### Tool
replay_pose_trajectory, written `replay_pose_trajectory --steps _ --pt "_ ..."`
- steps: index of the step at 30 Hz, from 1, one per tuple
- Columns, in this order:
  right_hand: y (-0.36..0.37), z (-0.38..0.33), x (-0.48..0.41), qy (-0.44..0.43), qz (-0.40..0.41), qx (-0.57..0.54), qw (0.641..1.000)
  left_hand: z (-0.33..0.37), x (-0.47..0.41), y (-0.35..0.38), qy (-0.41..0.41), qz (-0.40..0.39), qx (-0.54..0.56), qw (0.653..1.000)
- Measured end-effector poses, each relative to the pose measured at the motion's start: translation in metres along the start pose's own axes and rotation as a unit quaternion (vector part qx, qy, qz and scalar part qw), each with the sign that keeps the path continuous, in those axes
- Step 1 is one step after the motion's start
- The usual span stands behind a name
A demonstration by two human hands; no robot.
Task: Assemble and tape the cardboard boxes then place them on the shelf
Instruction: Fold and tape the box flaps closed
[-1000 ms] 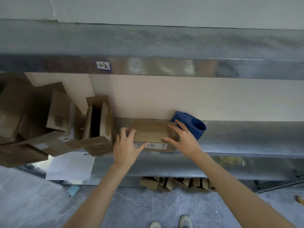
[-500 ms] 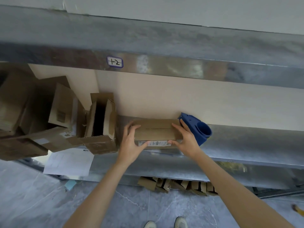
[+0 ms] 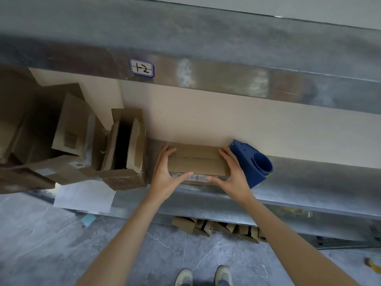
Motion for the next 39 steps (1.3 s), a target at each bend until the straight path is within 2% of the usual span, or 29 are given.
replay_pose_trajectory --steps 13,25,33,39 --pt "0.005 -0.002 -0.008 0.008 0.043 -0.058 0.997 -0.006 -0.017 -0.004 0.010 -0.013 0.021 1.000" --pt "0.013 0.007 -0.007 0.019 0.040 -0.109 0.993 -0.013 -0.011 0.003 -0.009 -0.003 0.094 0.996" --pt "0.004 -0.001 -0.007 0.027 0.024 -0.032 0.999 -0.002 -0.011 -0.002 -0.021 -0.030 0.061 0.997" --pt "-0.002 -0.009 0.004 0.029 0.064 0.012 0.997 -0.005 0.007 -0.010 -0.019 0.022 0.006 1.000"
Point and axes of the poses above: each hand's wrist, its own x-axis away from the middle knuckle, its own y-axis out of the palm, z = x × y, the point moved 6 cm from there along -x, towards the middle knuckle
